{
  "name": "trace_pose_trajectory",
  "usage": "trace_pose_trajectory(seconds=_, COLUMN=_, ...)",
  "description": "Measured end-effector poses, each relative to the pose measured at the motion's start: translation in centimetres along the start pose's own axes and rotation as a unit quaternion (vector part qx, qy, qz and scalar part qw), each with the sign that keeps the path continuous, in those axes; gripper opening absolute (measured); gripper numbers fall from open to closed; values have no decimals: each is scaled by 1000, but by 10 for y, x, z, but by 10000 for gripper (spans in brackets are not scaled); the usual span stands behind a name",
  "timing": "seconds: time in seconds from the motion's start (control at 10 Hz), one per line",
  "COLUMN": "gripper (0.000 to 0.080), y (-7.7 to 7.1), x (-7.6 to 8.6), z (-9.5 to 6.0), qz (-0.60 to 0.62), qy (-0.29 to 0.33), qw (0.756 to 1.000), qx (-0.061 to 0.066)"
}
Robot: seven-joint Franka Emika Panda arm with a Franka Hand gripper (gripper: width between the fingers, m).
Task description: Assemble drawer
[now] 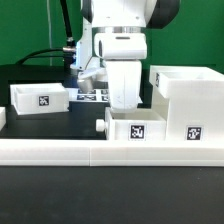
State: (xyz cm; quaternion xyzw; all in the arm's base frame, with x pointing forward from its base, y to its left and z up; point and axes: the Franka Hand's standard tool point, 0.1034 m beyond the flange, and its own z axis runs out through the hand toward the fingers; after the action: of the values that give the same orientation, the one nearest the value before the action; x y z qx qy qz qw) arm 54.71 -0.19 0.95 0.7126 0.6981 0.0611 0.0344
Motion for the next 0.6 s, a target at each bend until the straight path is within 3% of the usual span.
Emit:
trace_pose_trajectory(seconds=0.2, gripper=42, y=0, x=1, z=0, qz=5, qy=1, qw=1000, qx=-6)
trace_pose_trajectory(seconds=0.3, gripper=42, y=0, x=2, z=1, qz=11, qy=3, qw=1000, qx=-17)
trace_pose_trajectory(seconds=0.5, gripper=42, y=0, x=1, z=1, qz=12, qy=2, qw=1000, qx=-13)
trace_pose_trajectory(seconds=0.6, gripper=42, y=1, x=0, z=1, qz=12, qy=1, qw=1000, qx=-5)
